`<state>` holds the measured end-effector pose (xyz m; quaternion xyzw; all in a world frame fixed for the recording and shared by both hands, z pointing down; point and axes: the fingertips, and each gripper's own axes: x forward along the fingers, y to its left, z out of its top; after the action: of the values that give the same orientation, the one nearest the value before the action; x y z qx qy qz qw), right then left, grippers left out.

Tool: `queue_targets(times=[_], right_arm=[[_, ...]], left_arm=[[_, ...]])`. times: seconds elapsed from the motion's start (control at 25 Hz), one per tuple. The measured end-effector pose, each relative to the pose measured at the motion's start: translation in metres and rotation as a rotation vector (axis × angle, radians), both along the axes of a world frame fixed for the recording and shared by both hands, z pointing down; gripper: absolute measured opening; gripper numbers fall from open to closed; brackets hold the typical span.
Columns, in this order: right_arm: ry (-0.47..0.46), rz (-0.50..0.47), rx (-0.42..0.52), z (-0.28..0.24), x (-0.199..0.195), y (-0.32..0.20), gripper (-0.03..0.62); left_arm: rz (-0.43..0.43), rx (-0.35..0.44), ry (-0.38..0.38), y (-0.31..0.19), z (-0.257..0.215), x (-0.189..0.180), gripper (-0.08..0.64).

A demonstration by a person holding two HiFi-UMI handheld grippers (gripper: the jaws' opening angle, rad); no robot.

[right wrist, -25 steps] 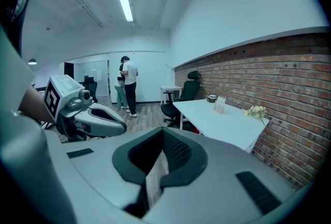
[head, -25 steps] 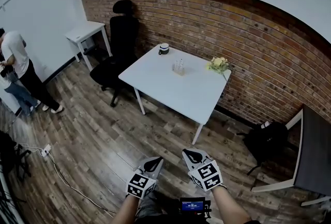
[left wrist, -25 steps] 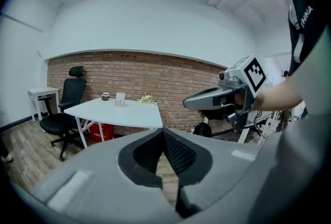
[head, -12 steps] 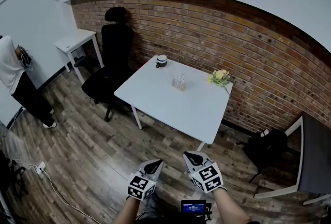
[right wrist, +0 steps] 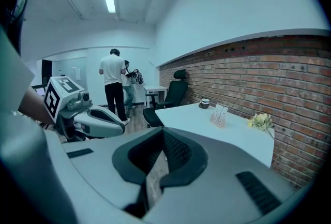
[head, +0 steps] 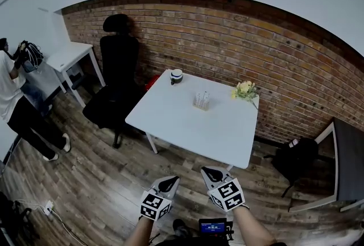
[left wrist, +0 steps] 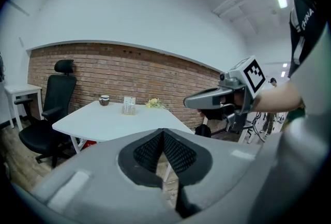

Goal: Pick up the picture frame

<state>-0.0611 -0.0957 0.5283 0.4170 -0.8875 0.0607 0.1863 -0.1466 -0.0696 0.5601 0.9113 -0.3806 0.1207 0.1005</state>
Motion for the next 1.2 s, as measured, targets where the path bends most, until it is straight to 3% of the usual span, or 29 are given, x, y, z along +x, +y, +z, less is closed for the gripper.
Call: queue_targets(times=[0.6, 1.2], right_arm=[[-0.007, 0.091, -0.05, 0.022, -0.011, -0.056, 0.008], [-0.04, 0.178, -0.102, 0.039, 0.006, -0.201, 0.008]], left_arm=[[0.083, -0.041, 0.02, -0.059, 0.019, -0.013, 0.003], [0.177, -0.065, -0.005, -0.215, 0.023, 0.012, 0.003]])
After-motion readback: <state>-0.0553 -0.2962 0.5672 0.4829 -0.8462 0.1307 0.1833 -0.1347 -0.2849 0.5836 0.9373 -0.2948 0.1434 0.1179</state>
